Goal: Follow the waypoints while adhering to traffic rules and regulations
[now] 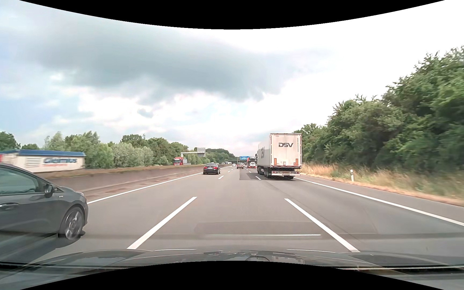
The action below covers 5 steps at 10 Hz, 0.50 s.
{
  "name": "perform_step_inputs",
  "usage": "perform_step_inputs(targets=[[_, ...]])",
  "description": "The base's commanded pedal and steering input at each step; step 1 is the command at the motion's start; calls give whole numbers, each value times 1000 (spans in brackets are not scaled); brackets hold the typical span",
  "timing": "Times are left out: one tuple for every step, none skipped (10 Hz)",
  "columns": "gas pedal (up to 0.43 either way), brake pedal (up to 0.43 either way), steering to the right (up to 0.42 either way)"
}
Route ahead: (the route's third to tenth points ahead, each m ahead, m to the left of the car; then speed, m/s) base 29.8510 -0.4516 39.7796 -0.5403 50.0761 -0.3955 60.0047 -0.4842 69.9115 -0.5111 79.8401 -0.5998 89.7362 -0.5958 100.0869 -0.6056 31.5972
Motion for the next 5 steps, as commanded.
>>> perform_step_inputs(targets=[[0,0,0],[0,0,0],[0,0,0],[0,0,0],[0,0,0]])
